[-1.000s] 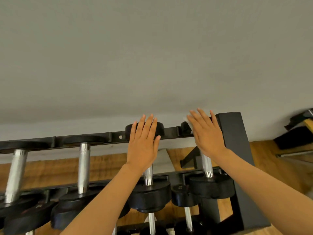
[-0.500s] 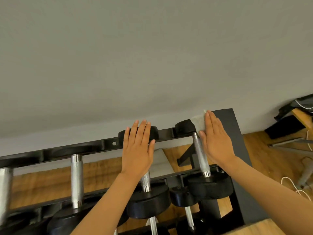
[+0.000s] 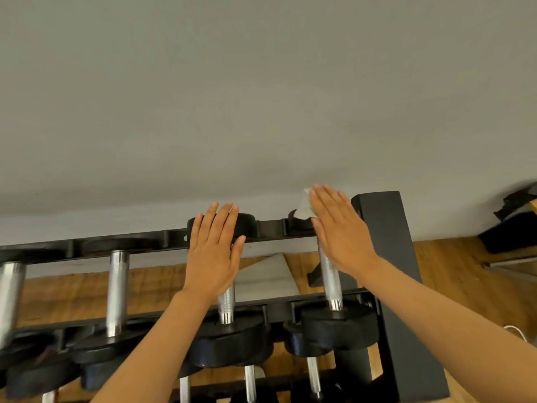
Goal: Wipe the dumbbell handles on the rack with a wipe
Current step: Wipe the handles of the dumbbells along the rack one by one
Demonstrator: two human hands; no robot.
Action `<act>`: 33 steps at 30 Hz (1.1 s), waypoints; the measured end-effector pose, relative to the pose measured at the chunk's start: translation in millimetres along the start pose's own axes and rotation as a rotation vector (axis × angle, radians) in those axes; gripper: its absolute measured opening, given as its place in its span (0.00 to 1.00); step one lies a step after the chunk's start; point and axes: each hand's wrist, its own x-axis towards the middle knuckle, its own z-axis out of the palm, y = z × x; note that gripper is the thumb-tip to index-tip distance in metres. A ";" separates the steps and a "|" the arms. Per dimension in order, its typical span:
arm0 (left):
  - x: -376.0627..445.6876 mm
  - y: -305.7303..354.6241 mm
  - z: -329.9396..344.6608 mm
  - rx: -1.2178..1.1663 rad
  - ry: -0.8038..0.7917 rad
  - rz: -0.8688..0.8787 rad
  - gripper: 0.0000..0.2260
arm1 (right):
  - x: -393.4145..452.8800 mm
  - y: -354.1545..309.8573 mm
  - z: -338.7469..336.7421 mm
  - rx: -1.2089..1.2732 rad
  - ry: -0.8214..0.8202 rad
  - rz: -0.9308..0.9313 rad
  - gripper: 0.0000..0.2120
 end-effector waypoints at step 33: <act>0.0 1.7 -2.7 -0.028 -0.007 -0.026 0.26 | -17.5 40.4 -4.2 0.283 -0.049 -0.198 0.23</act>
